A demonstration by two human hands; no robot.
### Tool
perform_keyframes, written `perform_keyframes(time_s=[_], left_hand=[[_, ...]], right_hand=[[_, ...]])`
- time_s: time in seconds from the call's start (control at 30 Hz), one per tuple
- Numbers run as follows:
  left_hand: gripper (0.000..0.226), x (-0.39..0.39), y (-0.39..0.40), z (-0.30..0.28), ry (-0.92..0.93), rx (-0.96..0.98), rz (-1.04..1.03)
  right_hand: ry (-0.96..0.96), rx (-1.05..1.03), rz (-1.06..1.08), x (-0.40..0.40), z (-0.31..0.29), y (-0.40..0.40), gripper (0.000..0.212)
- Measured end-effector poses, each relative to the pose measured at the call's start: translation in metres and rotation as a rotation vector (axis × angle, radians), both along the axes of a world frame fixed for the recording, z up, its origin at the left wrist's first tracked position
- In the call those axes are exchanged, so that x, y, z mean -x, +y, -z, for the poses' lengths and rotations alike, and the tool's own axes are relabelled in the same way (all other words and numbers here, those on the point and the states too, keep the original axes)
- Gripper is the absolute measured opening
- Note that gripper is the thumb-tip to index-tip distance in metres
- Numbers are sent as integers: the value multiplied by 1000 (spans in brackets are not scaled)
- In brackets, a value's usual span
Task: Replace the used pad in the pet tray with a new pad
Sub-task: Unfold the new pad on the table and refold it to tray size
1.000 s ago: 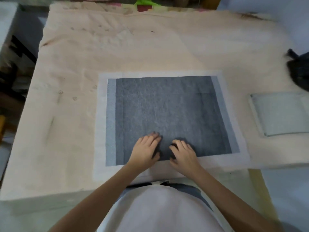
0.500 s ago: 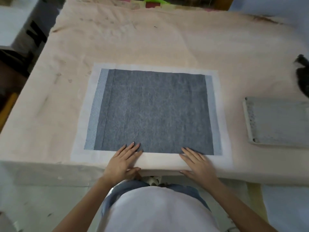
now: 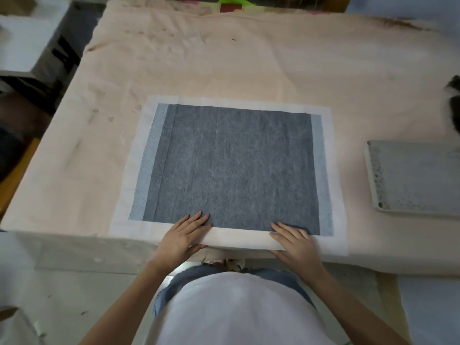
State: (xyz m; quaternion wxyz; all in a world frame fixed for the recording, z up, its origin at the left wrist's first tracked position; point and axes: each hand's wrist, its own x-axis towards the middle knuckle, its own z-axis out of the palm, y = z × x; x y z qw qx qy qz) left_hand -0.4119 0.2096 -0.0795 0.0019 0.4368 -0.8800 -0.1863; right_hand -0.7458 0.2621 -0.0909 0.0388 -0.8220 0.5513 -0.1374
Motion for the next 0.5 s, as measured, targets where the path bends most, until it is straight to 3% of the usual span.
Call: perform_keyframes(time_s=[0.13,0.23,0.5], left_hand=[[52,-1,-1,-7,29,-8,5],[49,-2,1,-14,42,23,-32],[36,-7,0,-29,5,191,-300]], right_hand=[[-107,-49,6,4,0,0,51],[-126,-36,41,2,-2,-3,34],[-156,197,402,-24,-30,-14,26]])
